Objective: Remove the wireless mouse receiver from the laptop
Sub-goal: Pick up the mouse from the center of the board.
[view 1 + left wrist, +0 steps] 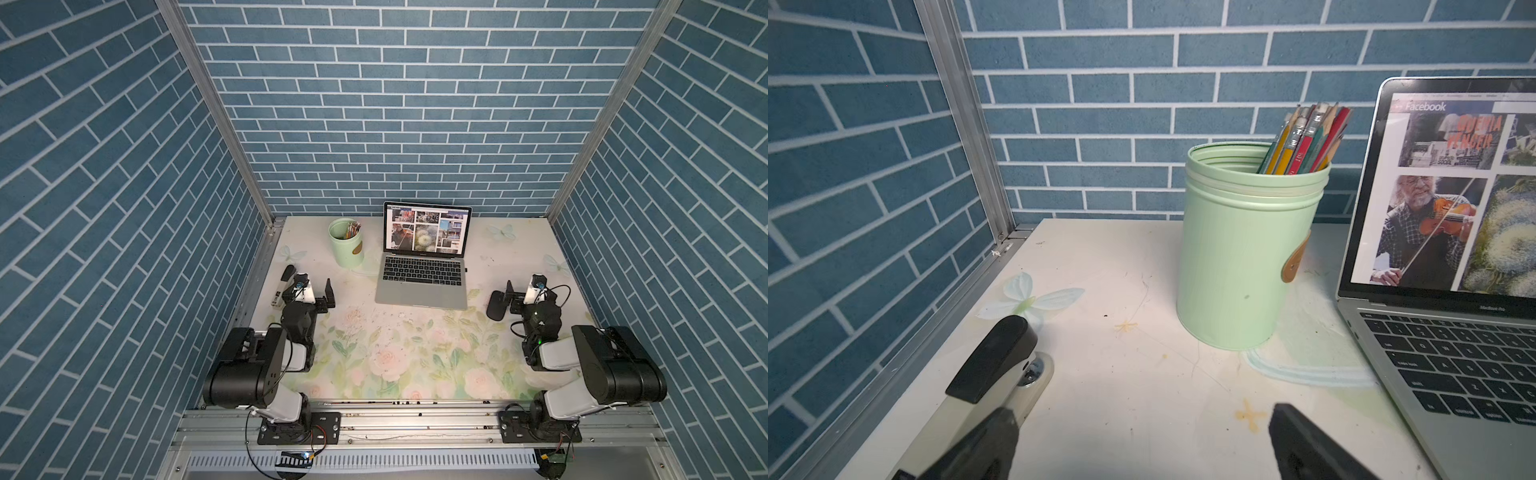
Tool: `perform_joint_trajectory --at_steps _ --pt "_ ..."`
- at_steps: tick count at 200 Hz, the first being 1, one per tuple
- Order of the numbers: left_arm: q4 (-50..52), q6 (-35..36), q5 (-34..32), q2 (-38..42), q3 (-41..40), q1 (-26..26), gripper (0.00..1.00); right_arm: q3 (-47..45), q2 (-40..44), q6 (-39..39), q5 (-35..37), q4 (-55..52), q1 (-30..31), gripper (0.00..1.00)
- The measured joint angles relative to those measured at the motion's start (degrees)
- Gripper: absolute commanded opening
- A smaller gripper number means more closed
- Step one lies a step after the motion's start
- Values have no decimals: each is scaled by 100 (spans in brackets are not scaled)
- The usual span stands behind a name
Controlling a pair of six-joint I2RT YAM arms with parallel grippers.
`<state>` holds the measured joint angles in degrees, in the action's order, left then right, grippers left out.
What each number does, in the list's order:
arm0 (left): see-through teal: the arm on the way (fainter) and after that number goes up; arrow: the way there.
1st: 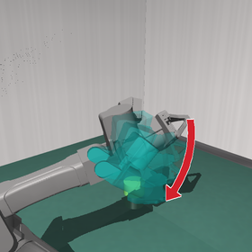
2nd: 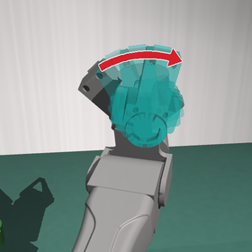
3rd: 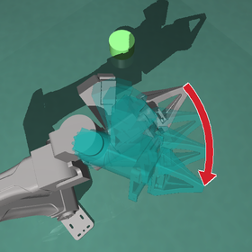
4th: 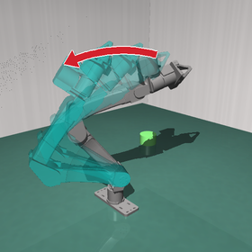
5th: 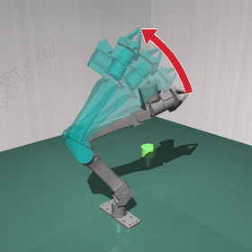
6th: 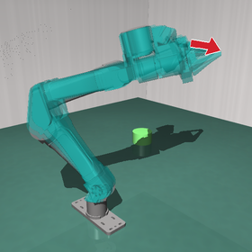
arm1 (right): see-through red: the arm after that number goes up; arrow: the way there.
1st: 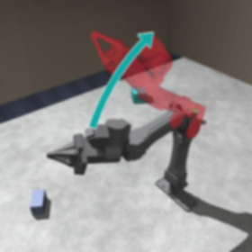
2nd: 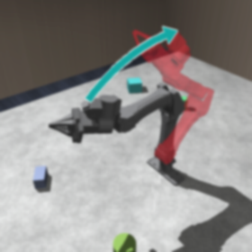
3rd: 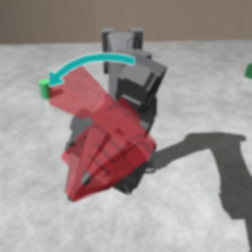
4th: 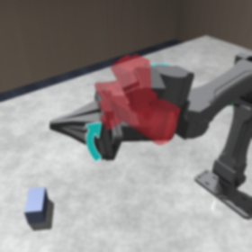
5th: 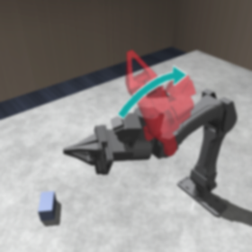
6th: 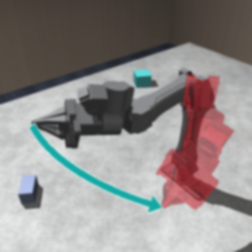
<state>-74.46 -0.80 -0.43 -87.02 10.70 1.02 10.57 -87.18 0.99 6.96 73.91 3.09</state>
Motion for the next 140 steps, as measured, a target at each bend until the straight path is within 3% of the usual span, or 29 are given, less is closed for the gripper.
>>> perform_joint_trajectory --at_steps 116,140 --pt "-2 0 0 0 0 0 100 0 0 -2 7 26 0 100" --pt "330 -28 -216 98 114 2 100 17 4 -59 -13 -17 0 83"
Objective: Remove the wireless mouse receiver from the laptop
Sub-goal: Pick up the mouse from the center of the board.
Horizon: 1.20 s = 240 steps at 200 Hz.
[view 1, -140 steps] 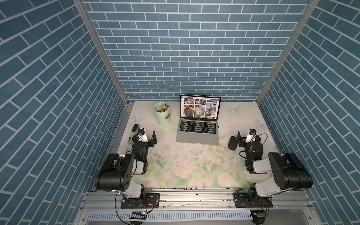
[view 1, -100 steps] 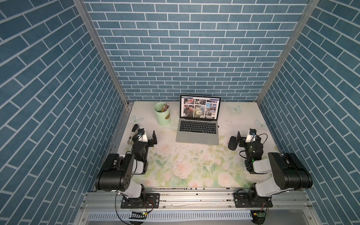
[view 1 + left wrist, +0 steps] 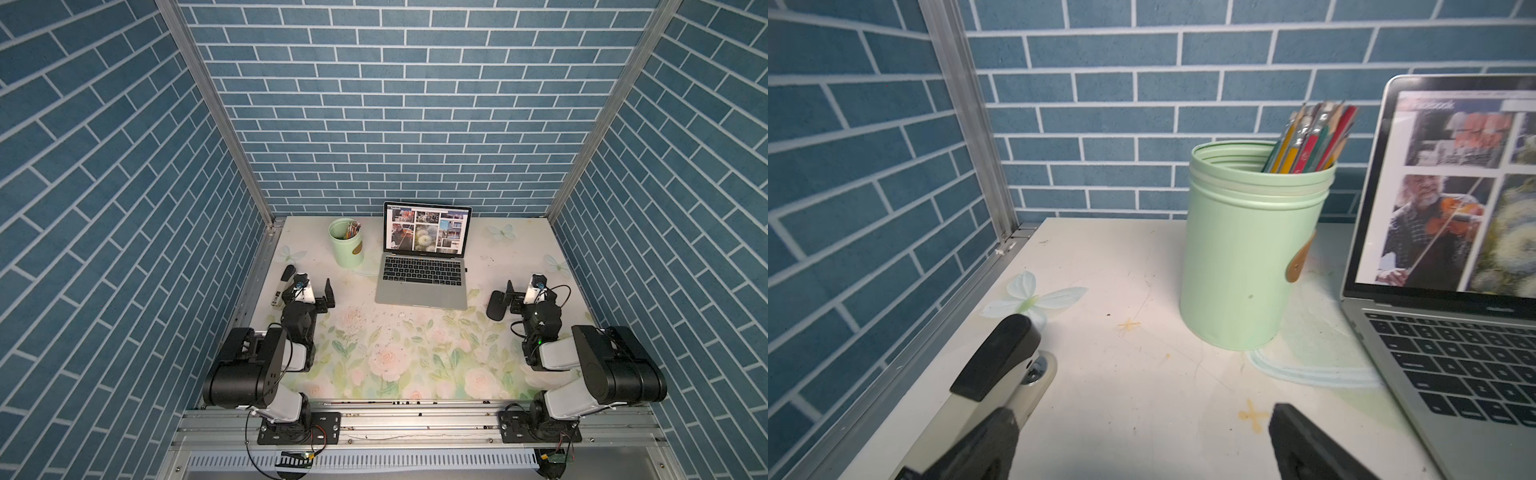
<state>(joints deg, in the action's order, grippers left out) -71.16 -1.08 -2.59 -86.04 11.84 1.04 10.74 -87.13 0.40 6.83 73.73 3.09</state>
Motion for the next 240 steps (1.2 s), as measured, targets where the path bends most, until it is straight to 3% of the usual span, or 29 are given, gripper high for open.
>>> perform_joint_trajectory --at_steps 22,54,68,84,115,134,152,171,186,222,233,240 --pt "1788 -203 -623 568 1054 0 100 503 393 -83 -168 -1152 2 81" --pt "4741 -446 -1185 704 4177 24 100 2234 1322 83 -205 -3534 92 80" --pt "5759 -612 -1292 691 5257 122 100 2835 1716 164 17 -4424 328 85" --pt "6669 -859 -1158 737 5958 232 100 3462 1989 254 522 -5539 831 88" --pt "7866 -1202 50 981 6157 269 100 4833 1912 549 2133 -7993 2052 99" --pt "8491 -1340 1008 885 6347 243 100 5407 1729 850 2553 -9219 2312 100" --pt "9143 -1353 1687 516 6861 236 100 5486 1690 1071 2151 -9857 2308 100" --pt "9543 -1349 1971 337 7143 234 100 5217 1759 1281 1202 -9989 2291 100" --pt "9805 -1351 1963 385 7189 232 100 5023 1757 1440 702 -10157 2304 100" --pt "10111 -1377 1534 614 7189 229 100 5158 896 1969 699 -10874 2256 100" --pt "10157 -1377 1443 680 7154 225 100 5149 708 2192 365 -10950 2162 94" --pt "10205 -1377 1390 710 7141 225 100 5125 693 2339 114 -10931 2087 99"
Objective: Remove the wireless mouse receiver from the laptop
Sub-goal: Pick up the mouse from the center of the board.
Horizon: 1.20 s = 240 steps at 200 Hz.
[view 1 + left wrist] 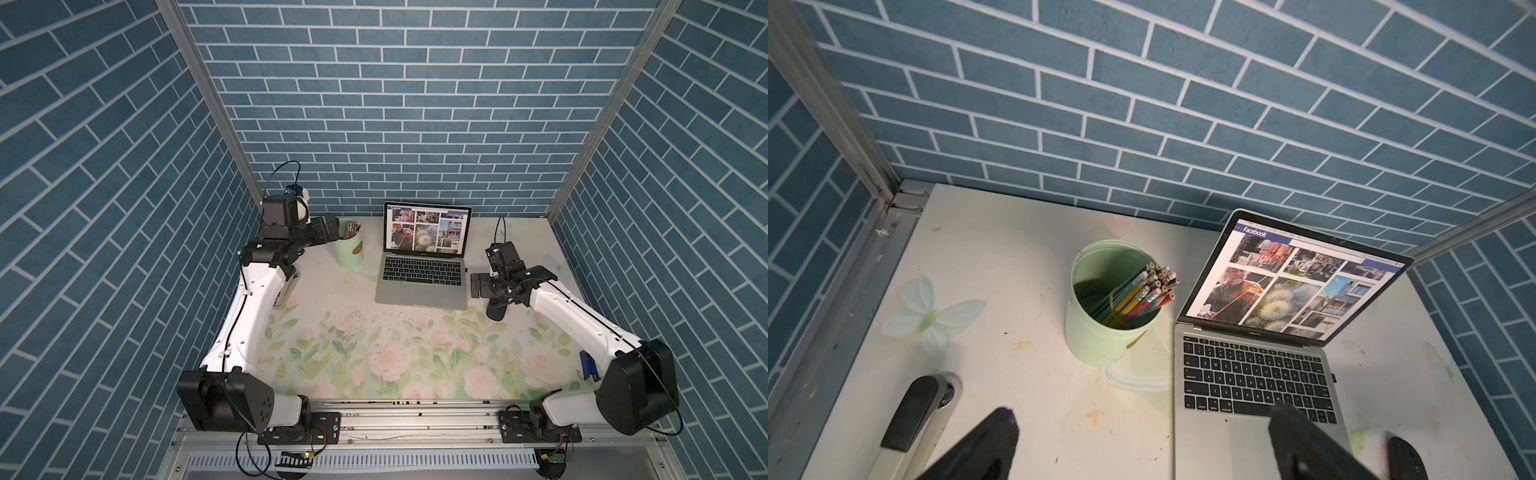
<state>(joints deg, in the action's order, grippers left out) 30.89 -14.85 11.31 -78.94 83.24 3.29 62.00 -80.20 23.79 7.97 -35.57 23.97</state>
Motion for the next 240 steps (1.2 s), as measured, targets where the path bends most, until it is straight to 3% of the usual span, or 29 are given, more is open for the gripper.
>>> perform_joint_trajectory --at_steps 40,79,125,169,240 --pt "275 35 -284 20 -11 0 100 -737 597 435 -1408 546 -680 100" --pt "549 0 -616 -133 -4 0 100 -737 48 446 -754 44 -944 100" --pt "758 -109 -973 -479 -205 2 99 -684 -938 448 -789 -170 -994 100" --pt "844 -105 -1228 -509 -315 2 100 -225 -1344 442 -761 -168 -1019 100" --pt "780 -103 -1257 -804 -444 24 100 -588 -1580 656 -610 319 -1091 95"
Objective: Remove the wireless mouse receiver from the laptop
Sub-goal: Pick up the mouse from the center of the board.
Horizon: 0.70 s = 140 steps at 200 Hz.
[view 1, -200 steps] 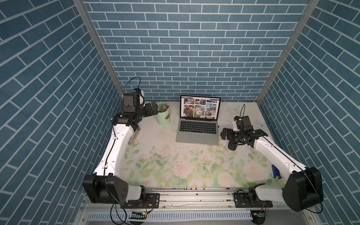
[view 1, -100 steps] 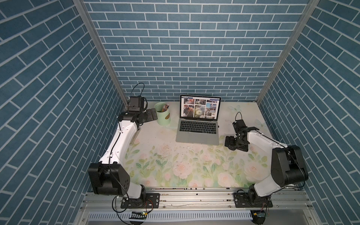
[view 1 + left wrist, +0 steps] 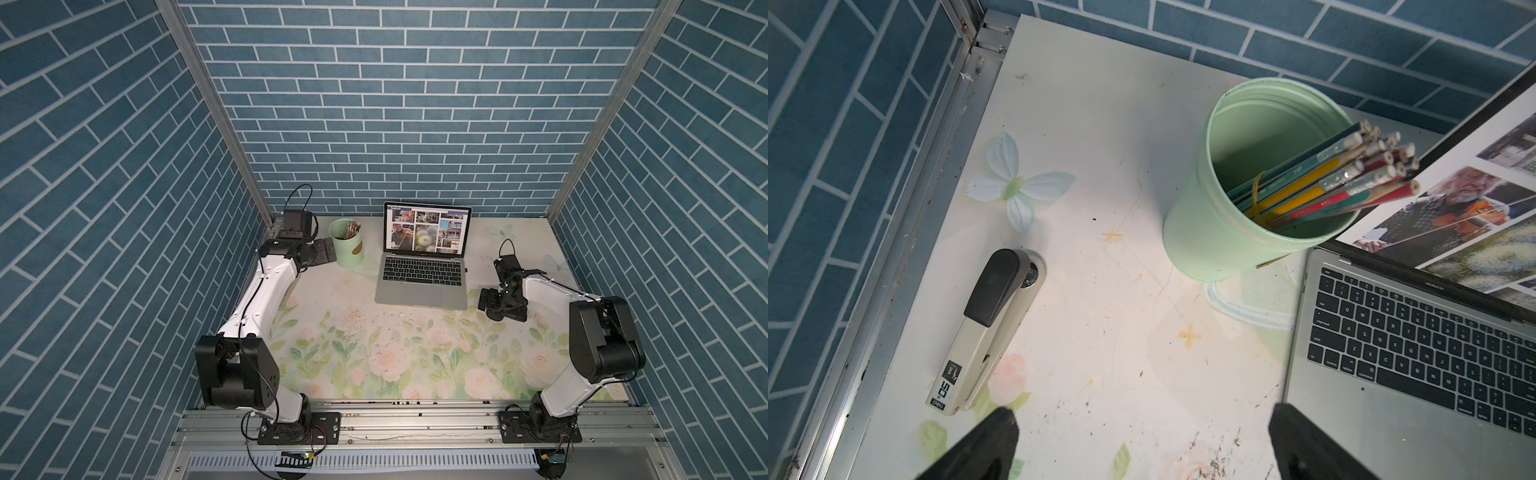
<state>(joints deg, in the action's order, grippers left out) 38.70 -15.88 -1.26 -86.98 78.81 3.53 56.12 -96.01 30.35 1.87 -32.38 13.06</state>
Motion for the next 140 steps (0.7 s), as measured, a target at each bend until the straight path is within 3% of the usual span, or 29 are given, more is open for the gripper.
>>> perform_joint_trajectory --at_steps 140 --pt "4 11 -4 -343 -11 203 100 -273 35 442 256 603 0 76"
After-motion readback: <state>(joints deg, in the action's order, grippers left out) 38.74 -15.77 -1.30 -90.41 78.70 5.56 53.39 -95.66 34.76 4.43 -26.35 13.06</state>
